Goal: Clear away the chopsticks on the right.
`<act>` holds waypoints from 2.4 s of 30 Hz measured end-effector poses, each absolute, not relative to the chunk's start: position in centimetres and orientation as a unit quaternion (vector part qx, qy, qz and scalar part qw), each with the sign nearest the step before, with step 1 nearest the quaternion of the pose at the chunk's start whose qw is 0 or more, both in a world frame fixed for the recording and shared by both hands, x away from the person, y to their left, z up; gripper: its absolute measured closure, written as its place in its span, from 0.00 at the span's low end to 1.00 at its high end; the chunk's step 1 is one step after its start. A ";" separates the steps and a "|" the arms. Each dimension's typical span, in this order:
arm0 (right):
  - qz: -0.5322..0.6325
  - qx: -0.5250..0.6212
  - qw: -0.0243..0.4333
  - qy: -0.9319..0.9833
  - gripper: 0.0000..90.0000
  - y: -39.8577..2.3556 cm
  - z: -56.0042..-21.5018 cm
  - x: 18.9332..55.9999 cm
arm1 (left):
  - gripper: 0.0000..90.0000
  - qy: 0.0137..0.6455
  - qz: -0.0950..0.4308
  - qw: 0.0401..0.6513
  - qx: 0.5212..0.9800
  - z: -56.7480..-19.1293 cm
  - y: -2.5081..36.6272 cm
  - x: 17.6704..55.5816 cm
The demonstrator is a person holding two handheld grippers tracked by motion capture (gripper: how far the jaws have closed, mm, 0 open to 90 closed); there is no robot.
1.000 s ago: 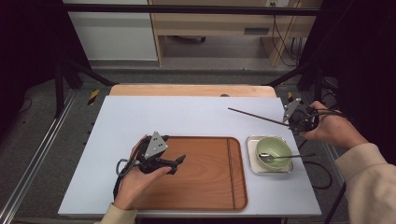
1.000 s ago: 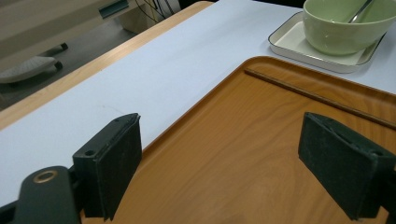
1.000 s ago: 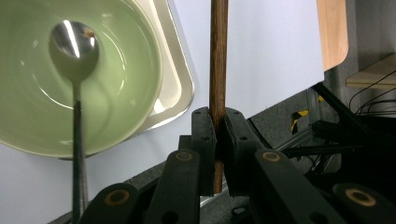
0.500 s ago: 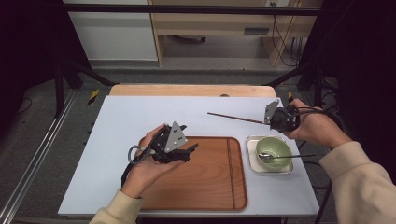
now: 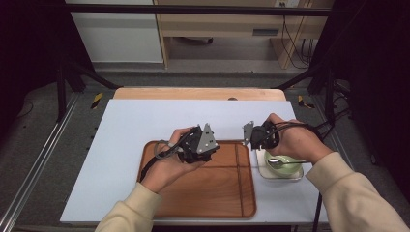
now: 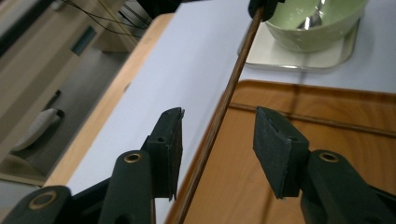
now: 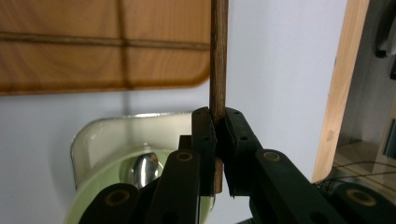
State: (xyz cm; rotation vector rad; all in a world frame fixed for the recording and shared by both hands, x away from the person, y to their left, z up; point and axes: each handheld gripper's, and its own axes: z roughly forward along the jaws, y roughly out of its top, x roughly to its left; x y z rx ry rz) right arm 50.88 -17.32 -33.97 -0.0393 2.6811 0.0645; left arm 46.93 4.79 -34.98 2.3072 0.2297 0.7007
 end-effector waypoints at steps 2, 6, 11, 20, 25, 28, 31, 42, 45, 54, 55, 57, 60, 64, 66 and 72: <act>0.023 -0.026 0.228 0.973 0.94 -16.9 -34.3 50.7 | 0.61 0.085 0.262 0.344 0.898 -35.4 4.5 46.9; 0.028 -0.037 0.227 0.973 0.94 -16.2 -34.5 50.2 | 0.65 0.085 0.239 0.343 0.904 -36.3 4.1 47.0; 0.026 -0.053 0.224 0.973 0.94 -15.5 -34.7 49.8 | 0.69 0.088 0.230 0.340 0.908 -37.1 4.0 47.2; 0.024 -0.067 0.223 0.972 0.94 -14.7 -35.0 49.3 | 0.77 0.073 0.222 0.328 0.915 -37.4 3.5 47.3; 0.033 -0.075 0.222 0.972 0.94 -14.3 -35.1 49.0 | 0.82 0.077 0.212 0.334 0.915 -38.0 3.2 47.2; 0.044 -0.071 0.214 0.973 0.94 -14.3 -35.2 48.7 | 0.85 0.078 0.209 0.332 0.917 -38.2 3.3 47.2; 0.041 -0.074 0.216 0.973 0.94 -14.3 -35.2 48.6 | 0.88 0.081 0.206 0.336 0.915 -38.3 3.3 47.3; 0.068 -0.071 0.216 0.971 0.73 -14.9 -35.0 49.1 | 0.94 0.071 0.185 0.350 0.915 -38.9 3.5 46.7; 0.102 -0.032 0.249 0.963 0.42 -15.4 -34.5 49.1 | 0.94 0.084 0.182 0.359 0.912 -39.0 4.0 46.7; 0.205 0.107 0.295 0.927 0.15 -17.3 -34.0 49.0 | 0.94 0.130 0.187 0.360 0.905 -39.7 5.0 47.3; 0.216 0.118 0.296 0.923 0.14 -17.5 -33.9 49.0 | 0.94 0.134 0.189 0.360 0.904 -39.7 5.1 47.4; 0.243 0.149 0.298 0.911 0.13 -17.7 -33.9 48.9 | 0.94 0.147 0.191 0.367 0.899 -39.8 5.3 47.5; 0.273 0.168 0.315 0.893 0.12 -18.1 -33.9 48.9 | 0.94 0.159 0.192 0.372 0.894 -39.6 5.6 47.7; 0.287 0.201 0.329 0.877 0.10 -18.7 -34.0 49.5 | 0.94 0.169 0.202 0.377 0.888 -39.4 6.0 47.8; 0.292 0.216 0.335 0.870 0.10 -19.1 -33.9 49.9 | 0.94 0.172 0.205 0.377 0.887 -39.3 6.1 47.8; 0.330 0.273 0.348 0.834 0.10 -20.5 -33.2 50.6 | 0.94 0.186 0.208 0.378 0.883 -39.5 6.7 47.9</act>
